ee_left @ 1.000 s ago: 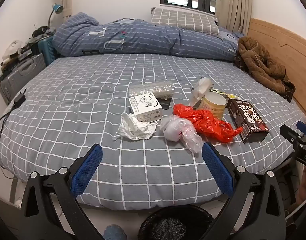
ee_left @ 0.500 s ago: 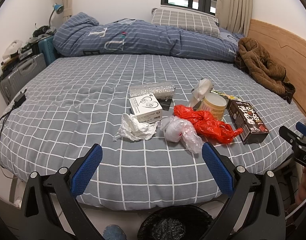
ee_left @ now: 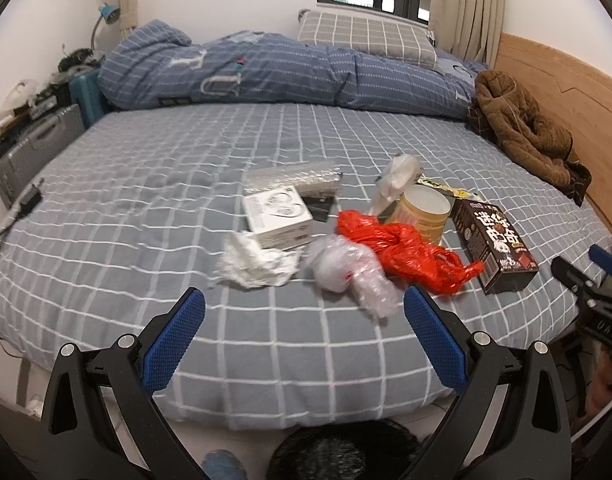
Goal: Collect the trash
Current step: 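Grasp the clear plastic bag with the left tool while the right tool grasps the brown cookie box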
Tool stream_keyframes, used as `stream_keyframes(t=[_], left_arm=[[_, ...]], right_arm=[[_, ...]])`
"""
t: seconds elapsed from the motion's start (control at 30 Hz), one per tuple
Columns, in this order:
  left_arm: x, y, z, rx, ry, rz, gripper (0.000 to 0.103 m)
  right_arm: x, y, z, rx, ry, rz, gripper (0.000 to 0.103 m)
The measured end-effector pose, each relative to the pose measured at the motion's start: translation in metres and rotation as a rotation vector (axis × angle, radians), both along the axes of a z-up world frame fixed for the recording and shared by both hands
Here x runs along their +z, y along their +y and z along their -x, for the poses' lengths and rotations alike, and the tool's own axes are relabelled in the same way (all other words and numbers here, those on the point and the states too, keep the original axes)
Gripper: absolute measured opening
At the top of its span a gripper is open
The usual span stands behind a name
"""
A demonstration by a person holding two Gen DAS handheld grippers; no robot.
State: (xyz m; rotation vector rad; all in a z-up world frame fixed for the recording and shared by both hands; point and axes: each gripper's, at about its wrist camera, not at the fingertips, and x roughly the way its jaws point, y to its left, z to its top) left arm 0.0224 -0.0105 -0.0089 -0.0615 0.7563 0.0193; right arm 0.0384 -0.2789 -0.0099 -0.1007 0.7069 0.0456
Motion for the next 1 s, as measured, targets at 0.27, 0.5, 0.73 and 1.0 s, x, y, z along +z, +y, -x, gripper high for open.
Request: stream_keyframes(t=[0.27,0.5,0.73,1.0], left_arm=[[-0.037,-0.018,-0.053,-0.015,0.093,-0.016,0.097],[-0.058,-0.023,-0.089,-0.028,0.132,-0.045,0.094],[-0.073,-0.027,-0.107,-0.028,0.165,-0.018,0.083],[-0.086,-0.030,-0.109,-0.040,0.183,-0.016,0.062]], right_arm=[[-0.032,-0.014,-0.043,-0.029,0.081,0.003,0.096],[-0.059,-0.017,-0.079,-0.048,0.163,-0.023,0.096],[-0.078,-0.010,-0.096,-0.087,0.209,-0.006,0.096],[-0.091,-0.017,-0.105,-0.117,0.257,-0.024,0.093]])
